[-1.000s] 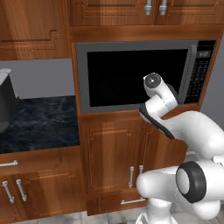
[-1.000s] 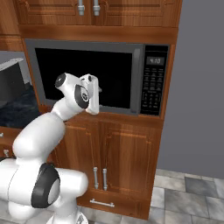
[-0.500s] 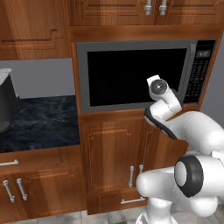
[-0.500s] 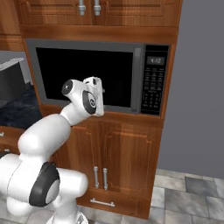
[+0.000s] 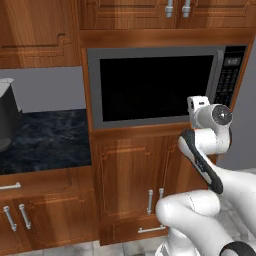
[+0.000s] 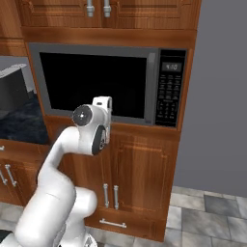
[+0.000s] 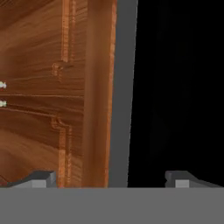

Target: Pick the lime from the sink and place it in the bowl. Then pick the bowl and place it in the microwave. Then close the microwave door and press the start button.

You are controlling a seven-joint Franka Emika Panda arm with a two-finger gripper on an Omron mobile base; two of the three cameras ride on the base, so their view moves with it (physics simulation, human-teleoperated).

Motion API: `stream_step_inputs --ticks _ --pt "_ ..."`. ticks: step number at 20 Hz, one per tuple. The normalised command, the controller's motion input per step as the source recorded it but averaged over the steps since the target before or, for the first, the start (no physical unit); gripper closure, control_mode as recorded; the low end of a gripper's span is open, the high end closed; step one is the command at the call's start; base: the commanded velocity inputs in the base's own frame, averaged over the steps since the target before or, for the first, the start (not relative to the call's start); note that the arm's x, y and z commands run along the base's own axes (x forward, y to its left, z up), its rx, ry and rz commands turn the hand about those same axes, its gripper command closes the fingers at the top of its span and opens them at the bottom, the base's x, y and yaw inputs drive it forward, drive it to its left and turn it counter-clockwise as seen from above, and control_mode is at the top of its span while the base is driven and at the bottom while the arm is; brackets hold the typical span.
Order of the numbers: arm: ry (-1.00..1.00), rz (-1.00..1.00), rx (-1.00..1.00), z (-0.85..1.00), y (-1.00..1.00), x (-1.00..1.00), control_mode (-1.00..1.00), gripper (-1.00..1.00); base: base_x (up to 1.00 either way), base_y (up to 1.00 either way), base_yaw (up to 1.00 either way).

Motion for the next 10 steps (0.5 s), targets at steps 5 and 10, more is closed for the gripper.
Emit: stream_step_inputs --ticks 5,10 --pt "-0.1 0.24 0.37 0.15 -0.54 -1.0 -1.0 -1.0 0.0 0.0 0.0" --pt "-0.17 0.17 0.12 0.0 -0.71 -0.61 -1.0 -1.0 0.0 0.0 0.0"
